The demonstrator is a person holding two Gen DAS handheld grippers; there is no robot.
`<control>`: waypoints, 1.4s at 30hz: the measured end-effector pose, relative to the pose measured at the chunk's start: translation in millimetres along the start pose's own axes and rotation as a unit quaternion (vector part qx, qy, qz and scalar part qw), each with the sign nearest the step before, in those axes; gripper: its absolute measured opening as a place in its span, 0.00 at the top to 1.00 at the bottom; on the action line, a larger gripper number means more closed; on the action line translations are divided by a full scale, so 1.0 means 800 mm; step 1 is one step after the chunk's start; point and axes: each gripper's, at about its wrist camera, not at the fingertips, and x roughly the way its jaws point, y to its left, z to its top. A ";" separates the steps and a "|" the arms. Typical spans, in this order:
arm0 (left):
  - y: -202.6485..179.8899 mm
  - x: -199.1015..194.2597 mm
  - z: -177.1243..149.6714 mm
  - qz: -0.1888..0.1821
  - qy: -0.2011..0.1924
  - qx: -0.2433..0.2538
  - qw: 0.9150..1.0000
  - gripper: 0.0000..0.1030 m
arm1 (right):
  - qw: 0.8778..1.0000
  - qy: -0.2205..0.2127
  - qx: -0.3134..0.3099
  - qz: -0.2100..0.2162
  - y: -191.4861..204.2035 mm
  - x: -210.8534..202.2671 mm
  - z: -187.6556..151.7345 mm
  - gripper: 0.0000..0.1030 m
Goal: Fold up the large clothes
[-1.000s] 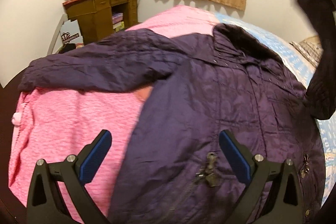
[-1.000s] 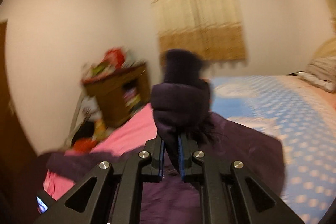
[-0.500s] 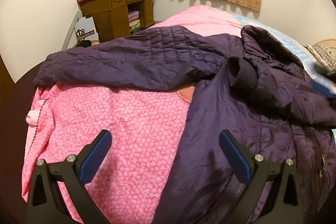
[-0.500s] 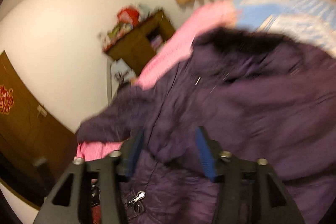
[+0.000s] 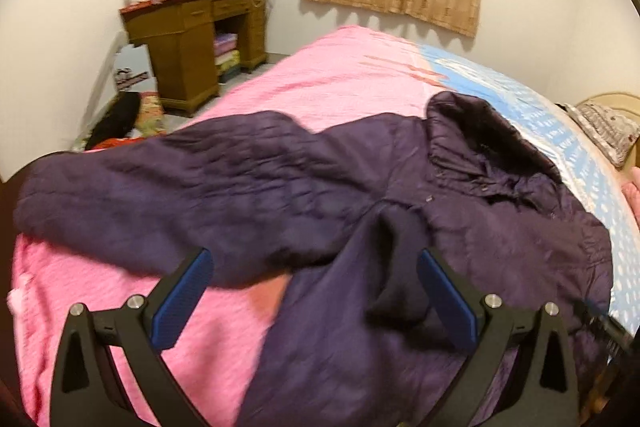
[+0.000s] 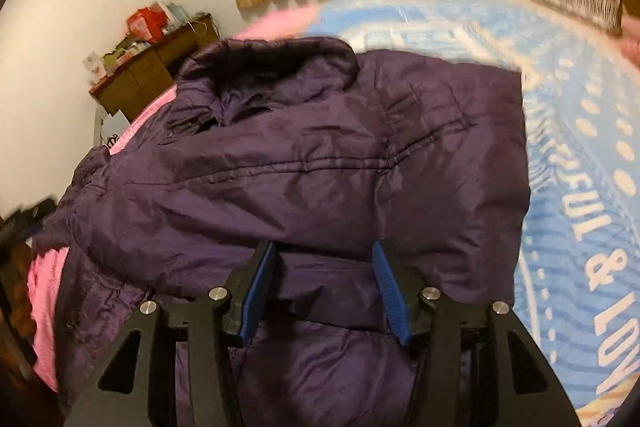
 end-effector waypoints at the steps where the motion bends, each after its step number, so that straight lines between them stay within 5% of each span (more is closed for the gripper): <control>1: -0.007 0.010 0.002 -0.009 0.006 0.002 1.000 0.03 | 1.000 0.000 -0.005 -0.006 0.002 0.001 0.001 0.49; 5: -0.016 0.055 -0.005 -0.059 0.055 -0.042 0.996 0.36 | 1.000 -0.008 -0.007 -0.002 0.005 -0.002 -0.001 0.49; 9: -0.011 0.056 -0.024 -0.095 0.050 -0.079 0.991 0.49 | 1.000 -0.014 0.006 0.017 -0.005 0.003 -0.001 0.49; 11: -0.013 0.042 -0.025 -0.086 0.039 -0.061 0.994 0.79 | 1.000 -0.016 0.006 0.019 0.004 -0.001 -0.006 0.48; 12: -0.013 0.031 -0.025 -0.075 0.031 -0.054 0.995 0.87 | 1.000 -0.017 0.004 0.019 0.005 -0.003 -0.007 0.46; 18: -0.008 -0.023 -0.027 0.021 -0.031 -0.027 0.999 0.89 | 1.000 -0.019 -0.006 0.017 0.011 -0.003 -0.008 0.42; 21: -0.024 -0.032 -0.013 -0.005 -0.047 -0.002 0.999 0.70 | 1.000 -0.016 -0.014 0.010 0.017 0.000 -0.007 0.41; 23: -0.045 -0.034 -0.001 -0.012 -0.059 0.019 0.998 0.27 | 1.000 -0.007 -0.014 0.006 0.021 -0.004 -0.004 0.41; 25: -0.061 -0.037 0.008 -0.017 -0.075 0.041 0.996 0.15 | 0.999 -0.028 0.008 0.030 0.017 -0.026 0.003 0.41; 30: -0.091 -0.010 0.016 0.005 -0.080 0.071 0.994 0.13 | 0.994 -0.093 0.047 0.019 -0.010 -0.070 0.045 0.45; 35: -0.088 0.049 -0.018 0.048 0.007 0.049 0.998 0.13 | 0.995 -0.074 0.058 -0.012 -0.032 -0.027 0.078 0.50; 38: -0.080 0.063 -0.035 0.054 0.020 0.029 0.998 0.02 | 0.998 -0.023 0.058 -0.026 -0.046 0.036 0.056 0.49; 42: -0.072 0.070 -0.030 0.052 0.036 0.006 0.998 0.00 | 0.998 -0.036 0.035 -0.039 -0.037 0.042 0.056 0.46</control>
